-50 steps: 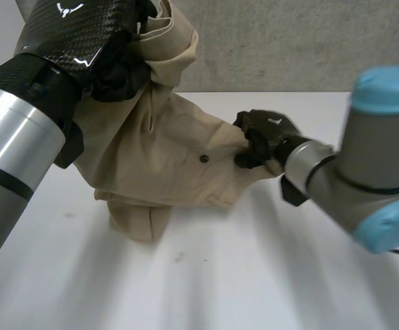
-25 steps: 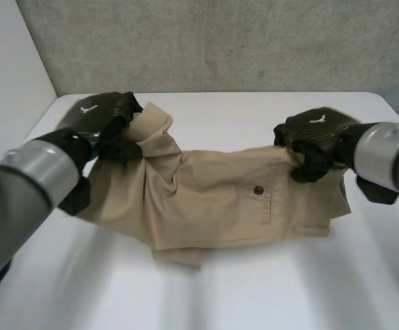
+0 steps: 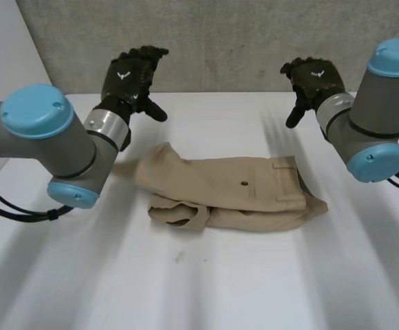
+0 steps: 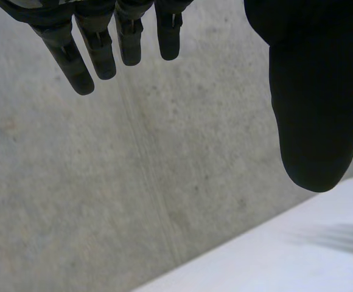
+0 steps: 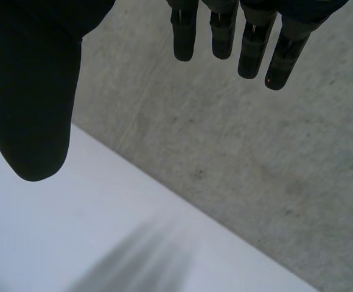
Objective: Fold the shorts.
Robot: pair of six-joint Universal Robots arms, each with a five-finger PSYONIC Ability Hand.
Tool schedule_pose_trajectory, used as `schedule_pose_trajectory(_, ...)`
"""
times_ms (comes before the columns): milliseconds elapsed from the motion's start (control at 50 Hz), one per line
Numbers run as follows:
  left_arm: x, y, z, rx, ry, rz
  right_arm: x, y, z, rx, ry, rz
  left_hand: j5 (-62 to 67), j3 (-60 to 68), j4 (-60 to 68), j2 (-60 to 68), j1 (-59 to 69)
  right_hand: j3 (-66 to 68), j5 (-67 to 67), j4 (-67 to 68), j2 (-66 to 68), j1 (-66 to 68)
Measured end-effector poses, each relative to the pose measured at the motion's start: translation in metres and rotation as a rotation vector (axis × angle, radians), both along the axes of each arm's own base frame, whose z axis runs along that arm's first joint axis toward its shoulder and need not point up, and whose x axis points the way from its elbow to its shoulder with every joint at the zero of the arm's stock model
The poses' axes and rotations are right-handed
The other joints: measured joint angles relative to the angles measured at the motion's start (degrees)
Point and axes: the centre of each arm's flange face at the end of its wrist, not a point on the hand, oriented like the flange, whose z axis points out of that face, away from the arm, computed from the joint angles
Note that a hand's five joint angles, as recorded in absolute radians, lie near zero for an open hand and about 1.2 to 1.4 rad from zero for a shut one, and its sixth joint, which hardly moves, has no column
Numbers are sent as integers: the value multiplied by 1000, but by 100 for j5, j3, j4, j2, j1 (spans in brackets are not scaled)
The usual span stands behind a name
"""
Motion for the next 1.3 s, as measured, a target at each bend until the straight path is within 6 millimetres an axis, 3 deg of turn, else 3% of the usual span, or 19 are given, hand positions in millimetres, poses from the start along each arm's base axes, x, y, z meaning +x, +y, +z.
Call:
schedule_pose_trajectory(60, 4, 7, 11, -26, 1, 2, -2, 6, 9, -15, -6, 0, 0, 0, 0, 0, 0, 0, 0, 0, 0, 0)
schedule_pose_trajectory(200, 22, 45, 31, -24, -14, -2, -13, 61, 36, 6, 17, 122, -1, 0, 0, 0, 0, 0, 0, 0, 0, 0)
schedule_pose_trajectory(280, 33, 68, 25, 31, -49, -3, -20, 94, 40, 38, 50, 179, 32, 48, 64, 76, 75, 0, 0, 0, 0, 0)
schedule_pose_trajectory(400, 47, 110, 5, 166, -178, -15, -36, 138, 28, 124, 167, 208, 521, 567, 649, 627, 656, 0, 0, 0, 0, 0)
schedule_pose_trajectory(460, 49, 133, -6, 234, -258, -40, -47, 150, 17, 190, 238, 199, 693, 742, 824, 808, 829, 0, 0, 0, 0, 0)
schedule_pose_trajectory(560, 47, 166, -22, 334, -365, -106, -66, 154, 3, 291, 310, 164, 1344, 1399, 1463, 1446, 1481, 790, 549, 671, 764, 559)
schedule_pose_trajectory(680, 42, 185, -42, 429, -439, -156, -85, 146, -11, 367, 327, 112, 1897, 1966, 2033, 2010, 2074, 2036, 1686, 1920, 2010, 1639)
schedule_pose_trajectory(800, 38, 181, -71, 516, -491, -170, -95, 141, -31, 440, 327, 99, 2417, 2517, 2579, 2571, 2583, 2665, 2282, 2554, 2647, 2165)
schedule_pose_trajectory(920, 30, 161, -94, 559, -509, -158, -92, 137, -57, 523, 331, 146, 2439, 2540, 2600, 2591, 2602, 2694, 2300, 2585, 2665, 2186)
schedule_pose_trajectory(960, 30, 161, -94, 559, -509, -158, -92, 137, -57, 523, 331, 146, 2439, 2540, 2600, 2591, 2602, 2694, 2300, 2585, 2665, 2186)
schedule_pose_trajectory(980, 27, 150, -101, 565, -509, -150, -89, 135, -66, 550, 326, 171, 2440, 2538, 2601, 2590, 2597, 2713, 2301, 2601, 2688, 2197)
schedule_pose_trajectory(1120, 15, 120, -99, 521, -479, -126, -80, 122, -78, 559, 306, 204, 2111, 2224, 2257, 2336, 2402, 1785, 1595, 1681, 1755, 1565)
schedule_pose_trajectory(1220, 10, 105, -90, 479, -455, -107, -70, 113, -83, 520, 287, 214, 1949, 2070, 2086, 2199, 2246, 721, 514, 611, 739, 701)
schedule_pose_trajectory(1300, 7, 97, -86, 445, -438, -95, -61, 105, -85, 490, 260, 217, 1930, 2060, 2061, 2186, 2237, 645, 439, 525, 687, 651)
